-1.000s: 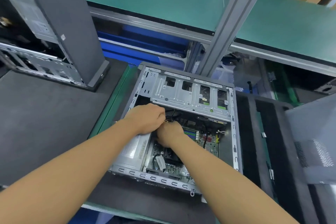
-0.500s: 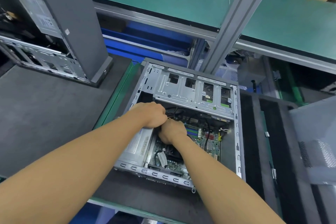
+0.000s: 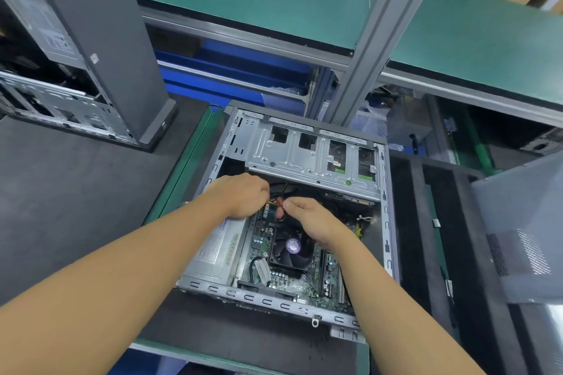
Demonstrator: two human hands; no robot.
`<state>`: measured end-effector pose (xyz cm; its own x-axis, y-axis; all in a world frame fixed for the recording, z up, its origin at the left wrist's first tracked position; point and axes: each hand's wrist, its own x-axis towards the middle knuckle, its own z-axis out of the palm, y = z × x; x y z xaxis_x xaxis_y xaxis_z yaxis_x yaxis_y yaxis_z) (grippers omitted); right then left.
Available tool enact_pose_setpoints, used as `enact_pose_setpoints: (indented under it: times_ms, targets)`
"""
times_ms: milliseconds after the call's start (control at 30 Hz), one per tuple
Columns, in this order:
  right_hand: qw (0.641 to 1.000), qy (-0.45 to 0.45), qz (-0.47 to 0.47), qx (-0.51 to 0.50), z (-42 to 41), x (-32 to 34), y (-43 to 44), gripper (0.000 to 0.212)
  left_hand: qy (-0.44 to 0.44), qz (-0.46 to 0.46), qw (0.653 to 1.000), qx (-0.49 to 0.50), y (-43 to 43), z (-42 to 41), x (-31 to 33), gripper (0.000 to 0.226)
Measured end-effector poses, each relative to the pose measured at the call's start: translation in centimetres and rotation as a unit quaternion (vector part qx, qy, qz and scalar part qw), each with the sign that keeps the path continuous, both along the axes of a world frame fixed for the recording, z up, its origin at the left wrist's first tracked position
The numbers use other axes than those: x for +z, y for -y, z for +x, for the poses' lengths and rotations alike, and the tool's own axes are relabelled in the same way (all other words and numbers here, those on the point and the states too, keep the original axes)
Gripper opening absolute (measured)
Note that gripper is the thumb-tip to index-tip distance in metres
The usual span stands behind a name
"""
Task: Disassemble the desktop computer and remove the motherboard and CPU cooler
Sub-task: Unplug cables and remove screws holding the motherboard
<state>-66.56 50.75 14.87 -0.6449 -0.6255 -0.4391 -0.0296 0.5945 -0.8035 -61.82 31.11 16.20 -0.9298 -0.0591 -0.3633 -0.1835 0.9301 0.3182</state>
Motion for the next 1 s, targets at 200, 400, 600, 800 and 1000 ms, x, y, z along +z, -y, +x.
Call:
enact_pose_setpoints:
  times_ms: [200, 400, 600, 800, 1000]
  targets:
    - [0.998, -0.058, 0.027, -0.027, 0.1, -1.0, 1.2, 0.03, -0.028, -0.005, 1.0, 0.01, -0.2, 0.1, 0.1, 0.041]
    - [0.975, -0.19, 0.102, -0.052, 1.1, -2.1, 3.1, 0.028, -0.032, -0.005, 0.999, 0.017, -0.2, 0.2, 0.1, 0.034]
    - [0.933, -0.322, 0.112, 0.112, 2.6, -0.3, 2.1, 0.032, -0.032, -0.003, 0.999, 0.008, -0.1, 0.1, -0.1, 0.026]
    - [0.958, -0.224, 0.081, 0.161, 3.5, -0.3, 0.2, 0.031, -0.024, 0.0, 1.0, 0.007, 0.2, -0.1, -0.7, 0.029]
    - [0.961, -0.192, 0.086, 0.179, 3.5, -0.3, -0.2, 0.024, -0.008, 0.011, 1.0, -0.007, 0.3, -0.4, -1.4, 0.033]
